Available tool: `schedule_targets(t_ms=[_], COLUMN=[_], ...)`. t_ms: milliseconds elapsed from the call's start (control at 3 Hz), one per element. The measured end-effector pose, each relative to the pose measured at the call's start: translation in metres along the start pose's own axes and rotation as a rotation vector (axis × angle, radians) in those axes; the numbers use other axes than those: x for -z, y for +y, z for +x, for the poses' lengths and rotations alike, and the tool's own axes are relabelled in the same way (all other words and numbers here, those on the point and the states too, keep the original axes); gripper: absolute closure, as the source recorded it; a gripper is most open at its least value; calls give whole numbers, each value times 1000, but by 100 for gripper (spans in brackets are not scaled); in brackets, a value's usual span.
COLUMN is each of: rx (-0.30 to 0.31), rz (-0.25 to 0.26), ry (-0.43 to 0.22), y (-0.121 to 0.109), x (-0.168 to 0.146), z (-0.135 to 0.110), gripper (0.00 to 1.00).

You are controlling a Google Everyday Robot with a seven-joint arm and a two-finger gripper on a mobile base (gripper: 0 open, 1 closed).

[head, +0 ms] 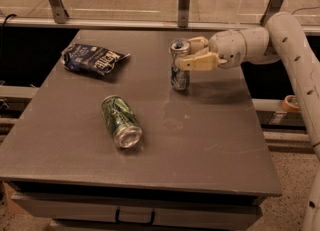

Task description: Place redbull can upright

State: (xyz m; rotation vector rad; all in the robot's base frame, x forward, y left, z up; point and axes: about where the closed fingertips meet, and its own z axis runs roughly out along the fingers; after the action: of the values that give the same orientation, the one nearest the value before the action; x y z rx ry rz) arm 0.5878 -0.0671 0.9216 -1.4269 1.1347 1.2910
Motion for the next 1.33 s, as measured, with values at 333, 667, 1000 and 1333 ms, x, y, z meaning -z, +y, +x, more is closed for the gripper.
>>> schedule_targets(t_ms=[333, 667, 1000, 1333], rx=[-20, -34, -33, -32], rz=[-4, -6, 3, 5], ry=[36, 51, 46, 45], y=[-2, -2, -7, -8], x=[0, 1, -3, -4], z=[9, 15, 14, 13], gripper=[58, 35, 4, 0])
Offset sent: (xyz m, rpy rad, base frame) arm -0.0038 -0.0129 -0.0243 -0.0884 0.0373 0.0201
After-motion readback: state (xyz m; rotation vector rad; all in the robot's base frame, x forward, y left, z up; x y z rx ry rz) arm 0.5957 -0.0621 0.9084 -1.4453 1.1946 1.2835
